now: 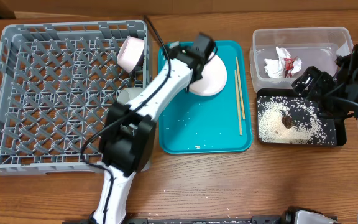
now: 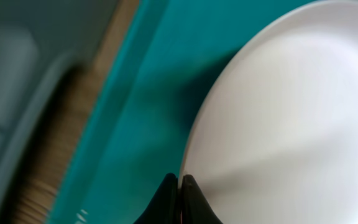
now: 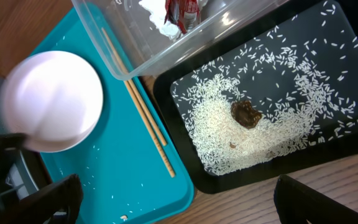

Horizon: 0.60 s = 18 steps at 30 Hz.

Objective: Sort waste into correct bins and load items into the dishwasher
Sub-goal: 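Lift the pink plate into the rack's back row and release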

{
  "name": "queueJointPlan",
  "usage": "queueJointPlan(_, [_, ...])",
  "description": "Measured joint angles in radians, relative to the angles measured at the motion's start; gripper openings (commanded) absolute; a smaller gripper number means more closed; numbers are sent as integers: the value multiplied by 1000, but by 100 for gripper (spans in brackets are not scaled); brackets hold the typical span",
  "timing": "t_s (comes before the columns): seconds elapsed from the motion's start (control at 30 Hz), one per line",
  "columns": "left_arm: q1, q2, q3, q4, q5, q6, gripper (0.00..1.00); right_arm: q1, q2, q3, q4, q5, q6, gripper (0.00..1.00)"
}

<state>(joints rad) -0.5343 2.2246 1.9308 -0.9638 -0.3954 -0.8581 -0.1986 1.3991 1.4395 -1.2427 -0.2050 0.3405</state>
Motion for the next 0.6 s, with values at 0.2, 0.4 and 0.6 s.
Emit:
queueJointPlan(0.2, [6, -218, 88, -97, -255, 384, 4, 0, 0, 0, 0, 0, 0, 100])
queueJointPlan(0.4, [53, -358, 113, -160, -609, 576, 4, 0, 0, 0, 0, 0, 0, 100])
queueJointPlan(0.6, [182, -344, 110, -137, -762, 658, 4, 0, 0, 0, 0, 0, 0, 100])
